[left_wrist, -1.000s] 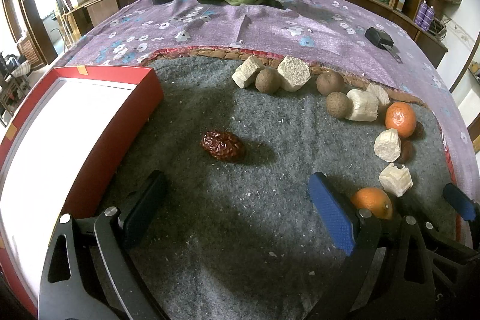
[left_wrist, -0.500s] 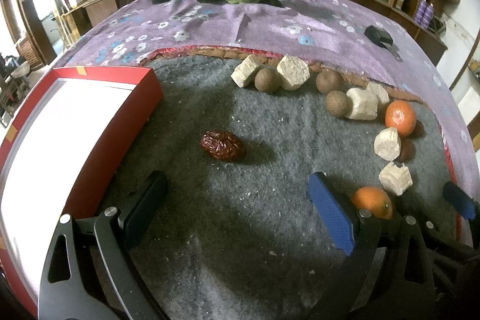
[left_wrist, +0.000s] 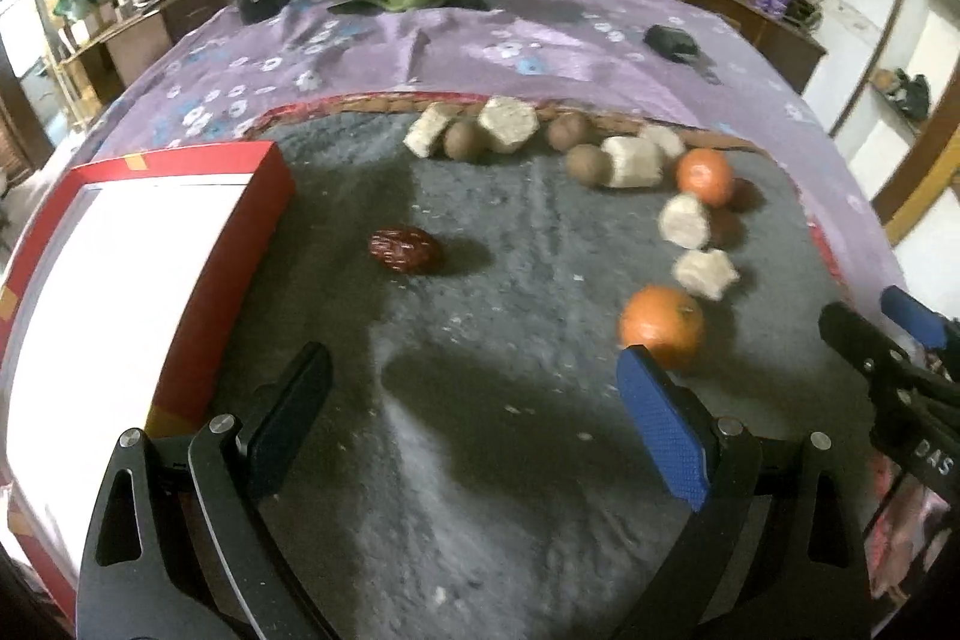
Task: Organize fruits
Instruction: 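Grasp the orange with the left gripper while the right gripper grasps a beige cube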
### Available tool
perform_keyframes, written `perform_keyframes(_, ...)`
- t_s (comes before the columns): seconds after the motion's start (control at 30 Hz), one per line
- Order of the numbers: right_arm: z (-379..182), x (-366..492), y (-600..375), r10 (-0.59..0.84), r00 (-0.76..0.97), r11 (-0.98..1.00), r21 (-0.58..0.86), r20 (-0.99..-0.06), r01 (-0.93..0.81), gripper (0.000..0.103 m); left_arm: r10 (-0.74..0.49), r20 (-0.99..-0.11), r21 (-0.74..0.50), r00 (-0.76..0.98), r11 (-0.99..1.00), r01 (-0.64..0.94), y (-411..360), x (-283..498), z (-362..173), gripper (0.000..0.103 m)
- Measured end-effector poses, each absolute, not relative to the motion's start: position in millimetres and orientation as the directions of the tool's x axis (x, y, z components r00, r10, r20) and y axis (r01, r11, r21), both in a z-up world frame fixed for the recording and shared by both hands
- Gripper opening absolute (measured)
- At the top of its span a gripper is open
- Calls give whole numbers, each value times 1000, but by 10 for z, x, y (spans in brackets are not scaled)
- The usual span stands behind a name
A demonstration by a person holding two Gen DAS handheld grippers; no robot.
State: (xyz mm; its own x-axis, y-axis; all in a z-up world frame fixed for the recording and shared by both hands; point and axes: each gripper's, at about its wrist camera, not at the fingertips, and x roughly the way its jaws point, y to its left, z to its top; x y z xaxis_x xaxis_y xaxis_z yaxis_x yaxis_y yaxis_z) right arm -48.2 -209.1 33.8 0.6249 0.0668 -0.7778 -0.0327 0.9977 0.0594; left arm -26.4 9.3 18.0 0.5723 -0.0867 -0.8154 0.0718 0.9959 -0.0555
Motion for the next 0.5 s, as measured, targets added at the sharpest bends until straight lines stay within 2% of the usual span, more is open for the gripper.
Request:
perform_keyframes(0.1,379,-519,-2122,80,628,997,76,-774,-32,88,-104,-805,-58,584,994,97,20,-304,252,96)
perform_keyframes(0.37,497,-618,-2106,104,657,994,88,-747,-58,88,-47,-790,48,611,989,138,-271,-353,310,96)
perform_keyframes(0.5,523,-649,-2165,102,665,994,94,-740,-48,88,-78,-797,30,599,985,167,-333,-334,304,96)
